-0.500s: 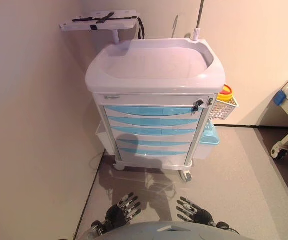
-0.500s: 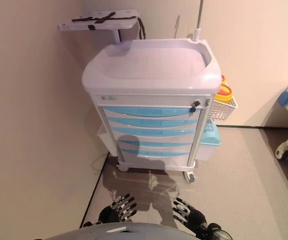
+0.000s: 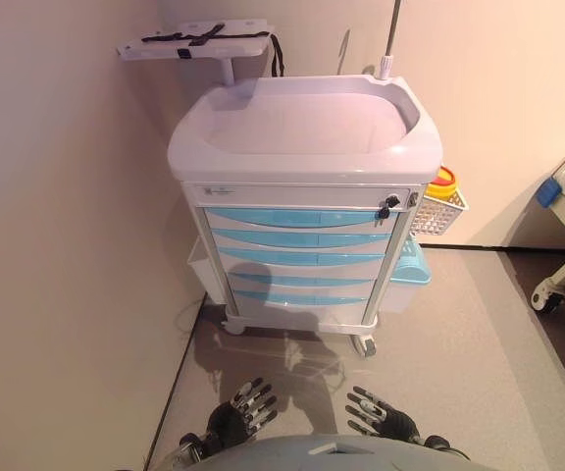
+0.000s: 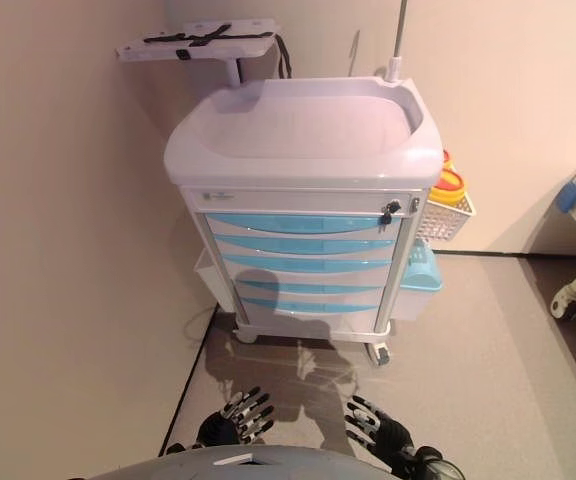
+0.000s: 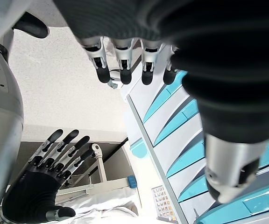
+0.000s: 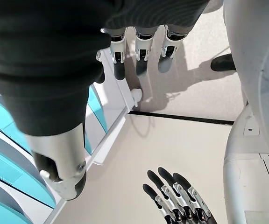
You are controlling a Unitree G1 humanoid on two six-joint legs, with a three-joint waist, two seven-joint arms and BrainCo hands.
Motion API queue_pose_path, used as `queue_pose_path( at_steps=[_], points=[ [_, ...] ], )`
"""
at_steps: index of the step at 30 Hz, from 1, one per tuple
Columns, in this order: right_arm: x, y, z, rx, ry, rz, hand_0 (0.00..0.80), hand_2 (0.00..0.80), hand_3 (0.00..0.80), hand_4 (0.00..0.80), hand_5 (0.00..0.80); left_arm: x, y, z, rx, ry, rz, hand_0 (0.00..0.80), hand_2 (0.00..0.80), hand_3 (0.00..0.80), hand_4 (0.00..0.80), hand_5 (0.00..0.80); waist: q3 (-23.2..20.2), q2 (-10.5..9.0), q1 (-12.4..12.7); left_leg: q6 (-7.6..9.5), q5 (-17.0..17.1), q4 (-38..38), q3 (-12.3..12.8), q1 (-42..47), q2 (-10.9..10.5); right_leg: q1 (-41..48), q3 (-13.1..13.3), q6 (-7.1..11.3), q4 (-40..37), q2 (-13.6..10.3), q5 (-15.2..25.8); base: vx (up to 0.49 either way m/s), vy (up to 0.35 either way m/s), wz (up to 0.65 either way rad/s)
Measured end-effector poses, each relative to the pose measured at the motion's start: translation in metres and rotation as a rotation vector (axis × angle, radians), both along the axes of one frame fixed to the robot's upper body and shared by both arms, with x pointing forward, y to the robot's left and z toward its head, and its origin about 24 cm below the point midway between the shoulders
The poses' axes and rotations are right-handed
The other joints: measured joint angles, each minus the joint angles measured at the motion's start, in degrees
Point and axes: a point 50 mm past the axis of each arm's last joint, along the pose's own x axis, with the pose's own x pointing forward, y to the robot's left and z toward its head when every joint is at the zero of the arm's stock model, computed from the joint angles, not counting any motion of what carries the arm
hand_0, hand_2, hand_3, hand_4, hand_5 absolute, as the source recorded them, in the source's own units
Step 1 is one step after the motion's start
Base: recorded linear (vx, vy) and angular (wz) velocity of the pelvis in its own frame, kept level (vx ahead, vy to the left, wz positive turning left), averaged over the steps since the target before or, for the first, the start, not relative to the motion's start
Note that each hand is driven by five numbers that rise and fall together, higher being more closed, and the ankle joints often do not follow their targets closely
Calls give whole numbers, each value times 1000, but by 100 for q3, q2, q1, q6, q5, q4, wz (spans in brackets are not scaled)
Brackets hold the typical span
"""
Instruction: Open the drawer and pick up the medicine
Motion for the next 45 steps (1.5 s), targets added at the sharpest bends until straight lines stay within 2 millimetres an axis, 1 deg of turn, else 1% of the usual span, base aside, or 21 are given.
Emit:
queue_pose_path(
  at_steps=[24,34,38,42,45],
  points=[
    [0,0,0,1,1,-1,0,0,0,0,0,0,0,0,5,4,3,0,0,0,0,0,6,15,-3,0,0,0,-4,-18,-2,-11,-1,2,1,-4,-2,3,0,0],
    [0,-3,0,-10,-1,-14,0,0,0,0,0,3,0,0,5,5,20,0,0,0,0,0,120,151,-15,2,2,1,-29,-110,-12,-105,19,8,39,-8,-7,25,21,0],
    [1,-6,0,-22,0,-51,0,0,0,0,0,5,0,1,-15,4,59,0,0,0,0,0,182,157,-13,0,5,3,-54,-198,-14,-210,21,13,41,-4,-11,0,0,0],
    [9,-7,2,-16,-24,-82,0,0,0,0,0,14,-1,3,-52,-11,100,0,0,0,0,0,458,134,-12,-2,11,75,-52,-329,-38,-345,39,7,125,-4,-23,-62,15,-2],
    [26,-8,7,-11,-76,-100,0,0,0,0,0,33,3,9,-68,-63,125,0,0,0,0,0,913,110,-19,-12,10,328,-98,-661,-57,-738,42,10,518,-15,-122,-146,41,3]
  ],
)
